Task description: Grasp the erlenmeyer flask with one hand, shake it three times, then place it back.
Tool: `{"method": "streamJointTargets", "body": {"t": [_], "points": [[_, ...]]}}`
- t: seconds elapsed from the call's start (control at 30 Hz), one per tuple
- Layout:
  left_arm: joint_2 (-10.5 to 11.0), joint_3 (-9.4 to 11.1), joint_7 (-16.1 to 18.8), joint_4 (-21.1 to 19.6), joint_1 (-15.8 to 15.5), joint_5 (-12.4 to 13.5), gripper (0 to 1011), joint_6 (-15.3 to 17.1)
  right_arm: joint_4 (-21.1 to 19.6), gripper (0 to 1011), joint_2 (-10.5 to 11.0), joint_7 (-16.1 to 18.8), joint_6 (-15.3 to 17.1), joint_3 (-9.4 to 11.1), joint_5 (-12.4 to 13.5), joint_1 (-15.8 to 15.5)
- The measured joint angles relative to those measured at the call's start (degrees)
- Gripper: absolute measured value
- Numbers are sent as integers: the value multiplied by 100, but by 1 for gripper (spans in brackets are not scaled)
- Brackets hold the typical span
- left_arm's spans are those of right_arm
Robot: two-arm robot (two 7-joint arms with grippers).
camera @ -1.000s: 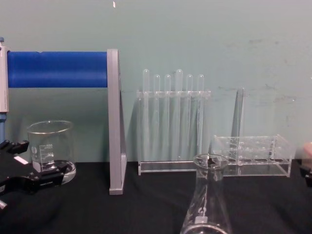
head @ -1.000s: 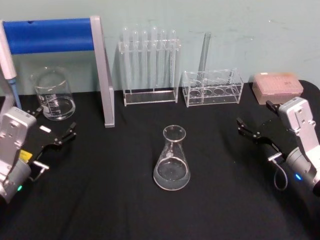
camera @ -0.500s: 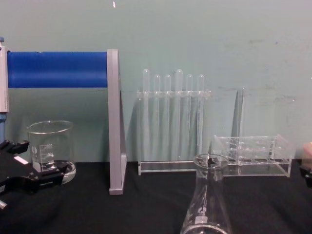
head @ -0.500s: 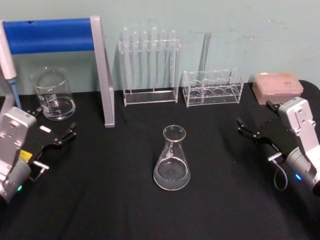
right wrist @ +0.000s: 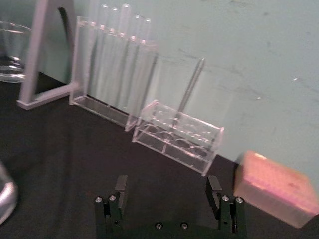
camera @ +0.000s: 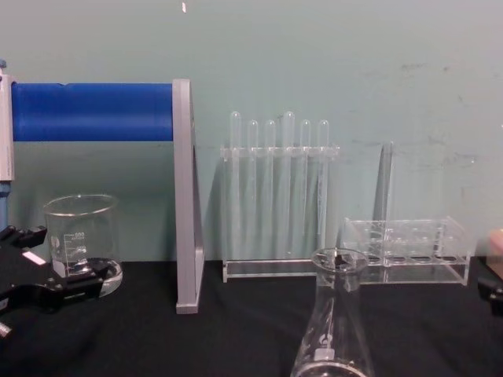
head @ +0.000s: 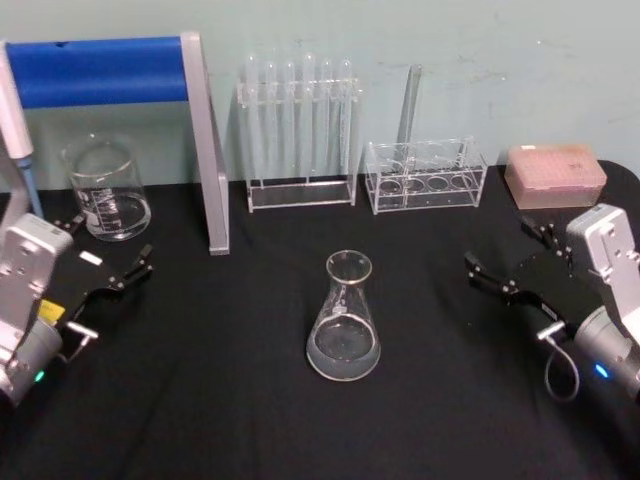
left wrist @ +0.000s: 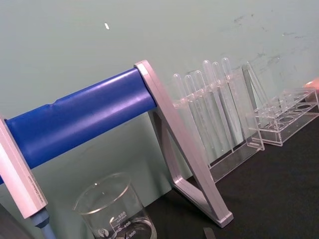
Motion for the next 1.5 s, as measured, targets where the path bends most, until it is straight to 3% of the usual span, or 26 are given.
{"method": "streamJointTargets", "body": {"t": [0.33, 0.63, 1.13, 1.5], "points": [[0, 0, 0, 0, 0, 0, 1001, 0, -611, 1002, 43, 765, 172, 190, 731, -531], [0, 0, 0, 0, 0, 0, 1001, 0, -834, 1003, -51, 1361, 291, 189, 1039, -632], [0, 0, 0, 0, 0, 0, 1001, 0, -907, 1003, -292, 2051, 226, 42, 994, -475], [0, 0, 0, 1, 0, 0, 1001, 0, -629, 1003, -623, 2180, 250, -56, 754, -222]]}}
